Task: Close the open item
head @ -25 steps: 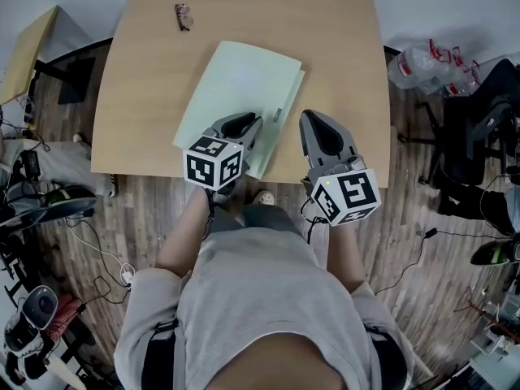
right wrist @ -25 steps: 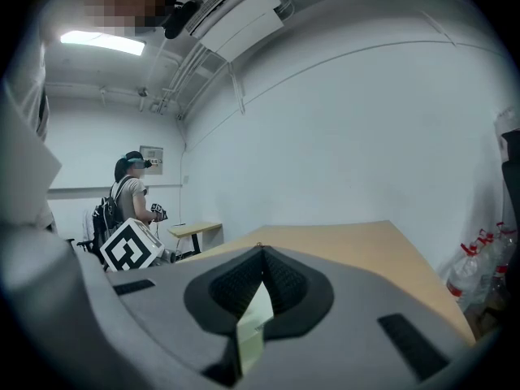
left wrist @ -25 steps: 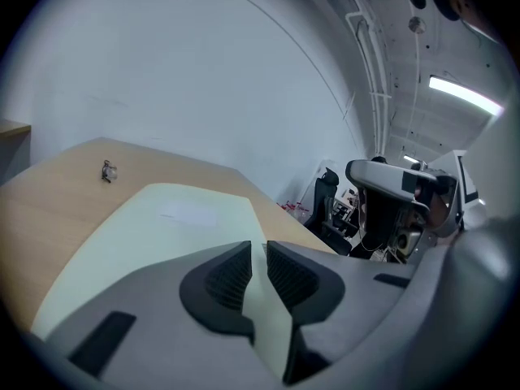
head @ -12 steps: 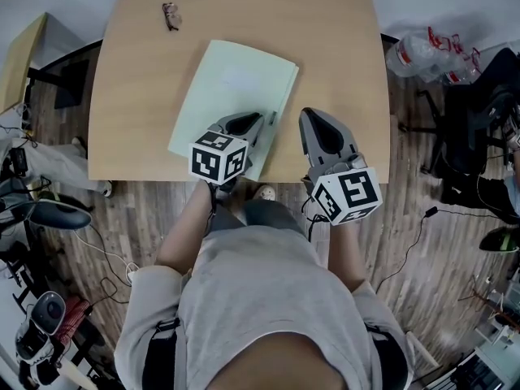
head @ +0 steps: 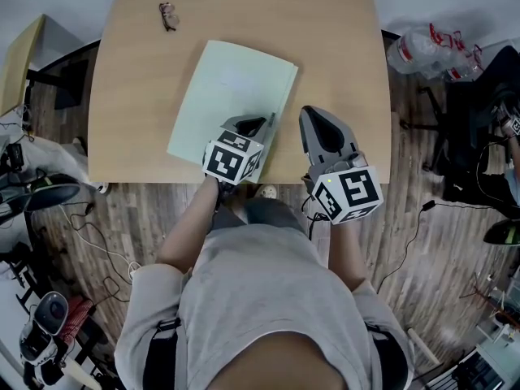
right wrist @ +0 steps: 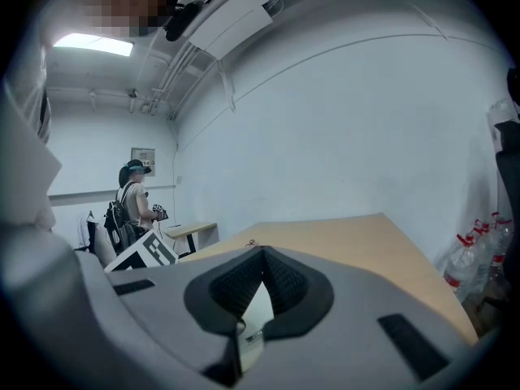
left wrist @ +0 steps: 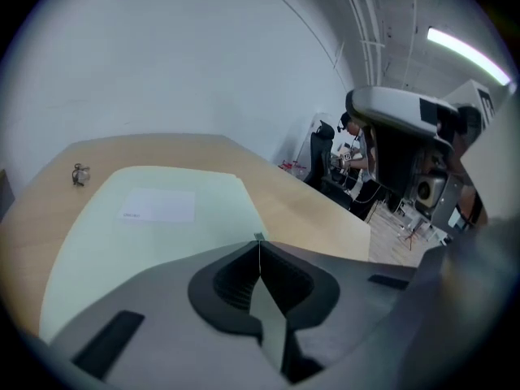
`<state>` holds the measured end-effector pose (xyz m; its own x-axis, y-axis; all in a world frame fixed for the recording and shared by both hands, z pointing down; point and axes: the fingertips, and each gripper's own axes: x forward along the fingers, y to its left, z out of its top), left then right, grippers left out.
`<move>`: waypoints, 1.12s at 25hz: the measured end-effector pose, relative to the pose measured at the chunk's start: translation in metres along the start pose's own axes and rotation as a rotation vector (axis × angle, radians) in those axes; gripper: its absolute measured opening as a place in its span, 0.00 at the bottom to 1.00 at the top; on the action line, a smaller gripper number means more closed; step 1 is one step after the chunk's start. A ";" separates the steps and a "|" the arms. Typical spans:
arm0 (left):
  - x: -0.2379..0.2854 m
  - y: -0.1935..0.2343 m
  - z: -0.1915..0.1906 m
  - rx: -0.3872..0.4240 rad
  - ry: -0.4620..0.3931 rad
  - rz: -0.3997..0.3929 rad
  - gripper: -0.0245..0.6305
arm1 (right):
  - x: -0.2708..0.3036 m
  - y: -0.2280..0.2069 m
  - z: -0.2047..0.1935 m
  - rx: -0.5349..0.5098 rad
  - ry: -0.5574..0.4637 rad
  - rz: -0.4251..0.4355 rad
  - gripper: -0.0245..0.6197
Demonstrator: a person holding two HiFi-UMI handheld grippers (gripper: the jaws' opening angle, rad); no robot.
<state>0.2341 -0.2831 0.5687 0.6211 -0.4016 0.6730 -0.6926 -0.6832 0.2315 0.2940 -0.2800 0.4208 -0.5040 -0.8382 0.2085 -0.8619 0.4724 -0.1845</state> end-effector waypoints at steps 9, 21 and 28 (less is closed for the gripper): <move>0.015 -0.003 -0.011 0.110 0.109 0.046 0.06 | 0.003 -0.003 0.000 0.008 -0.004 0.001 0.05; -0.007 -0.001 0.007 0.074 -0.013 0.027 0.06 | -0.001 0.010 -0.003 0.001 -0.008 0.001 0.05; -0.056 0.002 0.037 0.065 -0.213 -0.006 0.06 | -0.003 0.030 -0.004 -0.009 -0.012 -0.015 0.05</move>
<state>0.2117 -0.2849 0.5054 0.6933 -0.5126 0.5065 -0.6680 -0.7208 0.1848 0.2694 -0.2627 0.4190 -0.4902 -0.8485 0.1996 -0.8699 0.4619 -0.1731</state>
